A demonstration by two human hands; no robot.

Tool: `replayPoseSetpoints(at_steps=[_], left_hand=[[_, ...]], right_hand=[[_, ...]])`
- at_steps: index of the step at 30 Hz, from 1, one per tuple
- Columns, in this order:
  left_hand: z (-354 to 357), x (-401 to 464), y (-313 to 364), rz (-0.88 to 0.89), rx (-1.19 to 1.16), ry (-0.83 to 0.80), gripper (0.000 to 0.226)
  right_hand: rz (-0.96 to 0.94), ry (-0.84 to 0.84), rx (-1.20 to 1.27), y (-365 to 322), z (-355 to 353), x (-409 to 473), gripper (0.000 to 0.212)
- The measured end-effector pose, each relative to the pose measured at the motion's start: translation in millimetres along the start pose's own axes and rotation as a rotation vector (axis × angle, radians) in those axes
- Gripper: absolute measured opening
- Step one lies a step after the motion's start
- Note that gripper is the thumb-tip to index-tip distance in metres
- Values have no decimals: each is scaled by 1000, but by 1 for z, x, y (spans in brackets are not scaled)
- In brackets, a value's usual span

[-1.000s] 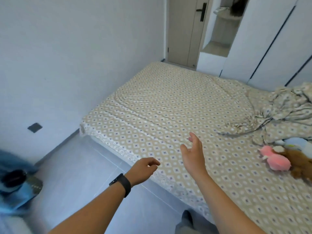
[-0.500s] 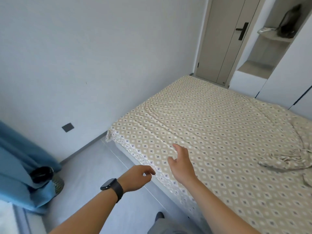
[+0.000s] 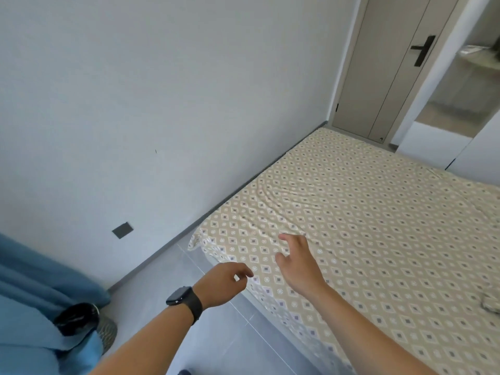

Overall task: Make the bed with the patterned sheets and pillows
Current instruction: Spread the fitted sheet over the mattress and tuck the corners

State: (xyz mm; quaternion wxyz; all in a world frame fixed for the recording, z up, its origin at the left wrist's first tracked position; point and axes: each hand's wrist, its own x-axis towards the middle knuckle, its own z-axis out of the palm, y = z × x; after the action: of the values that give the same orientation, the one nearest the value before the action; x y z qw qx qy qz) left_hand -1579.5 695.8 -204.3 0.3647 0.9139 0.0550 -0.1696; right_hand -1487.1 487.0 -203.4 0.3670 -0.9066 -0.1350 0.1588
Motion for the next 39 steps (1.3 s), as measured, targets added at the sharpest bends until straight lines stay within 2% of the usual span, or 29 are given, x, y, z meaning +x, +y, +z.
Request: replayPoseSetpoints(at_steps=[4,7,10,15,20,23,26,30,33,37,39], left_hand=[[-49,41,-58,54,0,-74,25],[-88,61,-94,113,57,-138,25],[-133,85,-116,175,107,-192,26],[-167,142,-126,283,236,-361,24],[-185,219,-132,342,264,-424,21],[-200,252,-151,316,288,-465,22],[-222,282,-185,294,412,-539,21],[-245,334,-219,246,557,-541,18],[-250,376,-240,283,736,-651,17],[-238,440,-268,392,887,-822,19],[-224,467,-308,410,943,-911,14]], right_hand=[[69,20,-1,-26,37,40,32],[113,117,2,-45,69,56,20],[192,197,33,-78,91,79,21],[290,334,48,-100,115,96,23],[405,241,43,-98,122,139,27],[447,196,36,-103,121,186,31],[506,94,51,-112,136,227,32],[673,123,216,-112,164,260,31],[847,226,370,-102,192,277,24],[1171,439,519,-89,251,302,19],[1291,367,597,-81,294,322,18]])
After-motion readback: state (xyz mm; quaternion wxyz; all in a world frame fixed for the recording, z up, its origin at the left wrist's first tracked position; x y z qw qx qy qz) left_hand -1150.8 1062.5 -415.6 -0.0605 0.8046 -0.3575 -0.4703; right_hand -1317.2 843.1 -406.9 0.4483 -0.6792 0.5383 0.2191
